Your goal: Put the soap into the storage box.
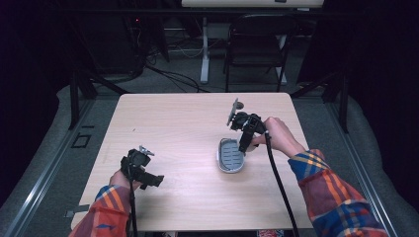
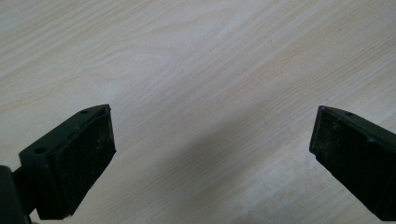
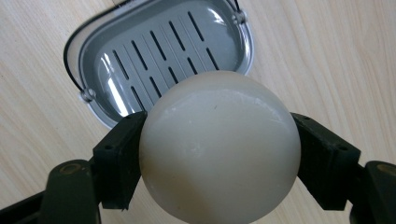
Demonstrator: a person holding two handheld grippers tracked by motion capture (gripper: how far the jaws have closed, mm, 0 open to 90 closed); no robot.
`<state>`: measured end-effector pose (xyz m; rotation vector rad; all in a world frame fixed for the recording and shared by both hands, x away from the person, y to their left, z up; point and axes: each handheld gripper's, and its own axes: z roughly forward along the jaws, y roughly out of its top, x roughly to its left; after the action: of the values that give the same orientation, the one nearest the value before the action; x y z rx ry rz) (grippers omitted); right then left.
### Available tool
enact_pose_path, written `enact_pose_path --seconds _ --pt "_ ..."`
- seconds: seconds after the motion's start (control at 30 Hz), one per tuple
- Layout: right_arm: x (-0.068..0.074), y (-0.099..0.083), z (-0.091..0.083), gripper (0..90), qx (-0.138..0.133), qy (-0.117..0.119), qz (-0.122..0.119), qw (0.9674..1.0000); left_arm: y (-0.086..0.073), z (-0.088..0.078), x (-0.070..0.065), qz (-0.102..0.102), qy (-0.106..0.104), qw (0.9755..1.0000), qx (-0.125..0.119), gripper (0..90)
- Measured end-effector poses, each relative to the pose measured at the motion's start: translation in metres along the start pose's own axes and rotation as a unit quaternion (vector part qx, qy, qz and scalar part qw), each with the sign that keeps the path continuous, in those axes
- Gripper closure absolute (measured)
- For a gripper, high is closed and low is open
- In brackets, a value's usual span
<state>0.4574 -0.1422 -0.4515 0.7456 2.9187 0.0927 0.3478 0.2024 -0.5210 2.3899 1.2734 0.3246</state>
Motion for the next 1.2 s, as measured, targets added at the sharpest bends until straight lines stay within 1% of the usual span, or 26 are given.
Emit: enact_pose_path --seconds 0.07,0.1,0.13,0.3,0.4,0.6,0.97,1.2 --pt "0.002 0.004 0.001 24.6 0.001 0.000 -0.008 1.0000 0.000 0.000 0.000 0.000 0.000 1.0000 0.001 0.1" --pt "0.003 0.005 0.002 24.6 0.000 0.001 -0.007 1.0000 0.000 0.000 0.000 0.000 0.000 1.0000 0.001 0.1" --pt "0.003 0.008 0.002 24.6 0.004 0.001 -0.013 0.9999 0.000 0.000 0.000 0.001 0.000 1.0000 0.002 0.2" --pt "0.007 0.017 0.006 24.6 0.002 0.006 -0.017 0.9998 0.000 0.000 0.000 0.001 0.000 1.0000 0.002 0.1" --pt "0.009 0.022 0.008 24.6 0.006 0.008 -0.021 0.9997 0.000 0.000 0.000 0.001 0.000 1.0000 0.001 0.1" --pt "0.011 0.029 0.014 24.6 0.011 0.012 -0.024 0.9996 0.000 0.000 0.000 0.001 0.000 1.0000 0.001 0.2" --pt "0.014 0.039 0.027 24.6 0.004 0.030 -0.025 0.9992 0.000 0.000 0.000 0.001 0.000 1.0000 0.002 0.2" --pt "0.017 0.041 0.038 24.6 0.013 0.034 -0.026 0.9990 0.000 0.000 0.000 0.002 -0.001 1.0000 0.003 0.2"
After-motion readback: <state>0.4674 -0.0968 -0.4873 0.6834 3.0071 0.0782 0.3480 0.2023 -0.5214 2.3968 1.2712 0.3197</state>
